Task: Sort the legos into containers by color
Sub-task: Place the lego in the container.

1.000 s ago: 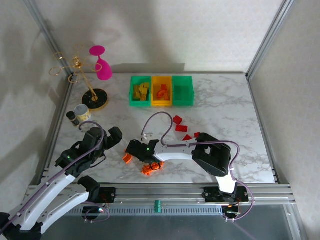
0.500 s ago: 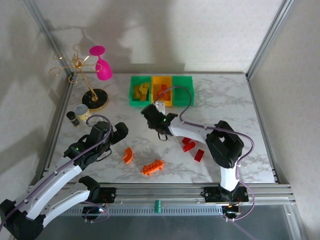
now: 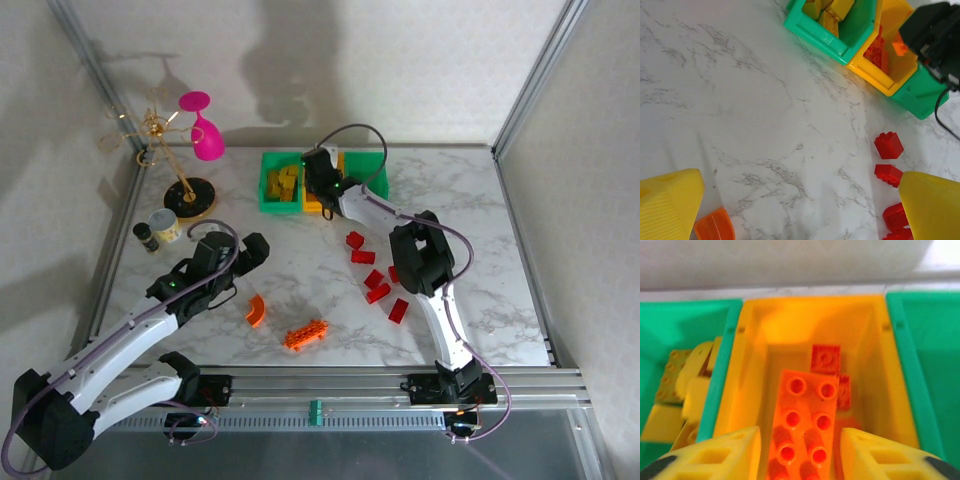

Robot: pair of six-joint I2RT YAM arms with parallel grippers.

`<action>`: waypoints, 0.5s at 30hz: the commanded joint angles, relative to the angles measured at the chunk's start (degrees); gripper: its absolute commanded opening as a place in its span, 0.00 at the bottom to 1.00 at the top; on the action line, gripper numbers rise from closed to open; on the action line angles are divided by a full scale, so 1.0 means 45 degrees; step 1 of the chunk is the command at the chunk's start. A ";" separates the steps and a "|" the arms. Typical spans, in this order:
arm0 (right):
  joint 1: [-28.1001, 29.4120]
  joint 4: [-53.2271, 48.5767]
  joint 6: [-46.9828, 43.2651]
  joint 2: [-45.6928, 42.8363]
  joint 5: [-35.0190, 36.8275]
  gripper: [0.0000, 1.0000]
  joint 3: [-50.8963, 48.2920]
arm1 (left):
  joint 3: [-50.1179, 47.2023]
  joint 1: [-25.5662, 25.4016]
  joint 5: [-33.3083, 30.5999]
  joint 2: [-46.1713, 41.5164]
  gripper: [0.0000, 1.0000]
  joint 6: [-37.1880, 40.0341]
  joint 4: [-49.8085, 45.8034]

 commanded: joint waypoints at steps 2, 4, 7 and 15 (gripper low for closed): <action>-0.0003 -0.0519 -0.0846 -0.0286 -0.0085 0.53 0.0616 | 0.0474 0.0088 0.0137 -0.0012 1.00 0.0062 0.0367; 0.0070 -0.0080 -0.0831 -0.1157 -0.0399 0.54 -0.0360 | 0.0464 0.0077 0.0015 -0.0198 1.00 0.0077 0.0219; 0.0441 0.0624 -0.1009 -0.2921 -0.0707 0.58 -0.2452 | 0.0474 0.0075 -0.0099 -0.0592 1.00 0.0147 -0.0220; 0.1947 0.0279 -0.0773 -0.6868 -0.1483 0.65 -0.7203 | 0.0052 0.0098 -0.0205 -0.1775 1.00 0.0262 -0.1498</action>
